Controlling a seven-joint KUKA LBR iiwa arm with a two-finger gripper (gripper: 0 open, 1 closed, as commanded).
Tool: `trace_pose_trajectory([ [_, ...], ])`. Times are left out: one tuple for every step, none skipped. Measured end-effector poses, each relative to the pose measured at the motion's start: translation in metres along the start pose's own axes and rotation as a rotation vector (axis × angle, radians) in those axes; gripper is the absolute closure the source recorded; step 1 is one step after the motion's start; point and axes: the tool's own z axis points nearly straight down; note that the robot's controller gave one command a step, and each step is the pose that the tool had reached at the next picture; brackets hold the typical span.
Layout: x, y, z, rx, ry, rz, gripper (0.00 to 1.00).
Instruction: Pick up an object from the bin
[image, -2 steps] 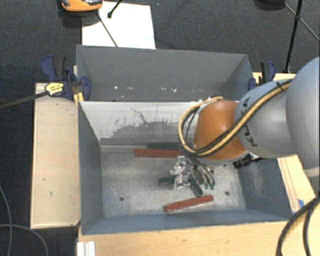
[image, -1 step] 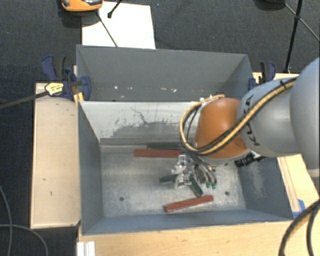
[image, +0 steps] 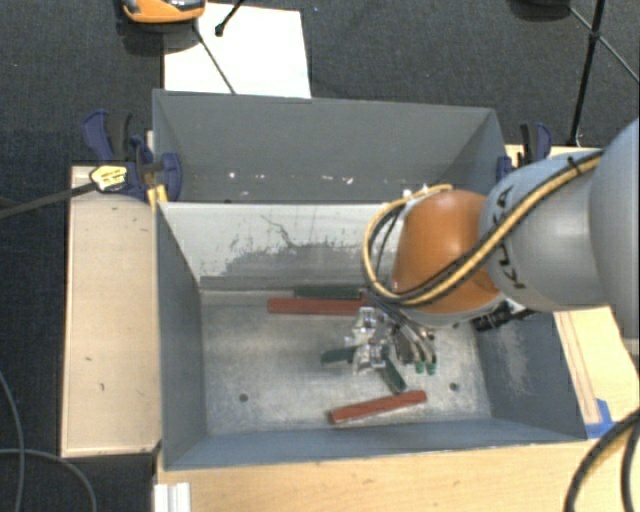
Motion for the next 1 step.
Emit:
trace_pose_trajectory([
  [-0.0003,0.0,-0.0144,0.0,-0.002,0.001,1.0],
])
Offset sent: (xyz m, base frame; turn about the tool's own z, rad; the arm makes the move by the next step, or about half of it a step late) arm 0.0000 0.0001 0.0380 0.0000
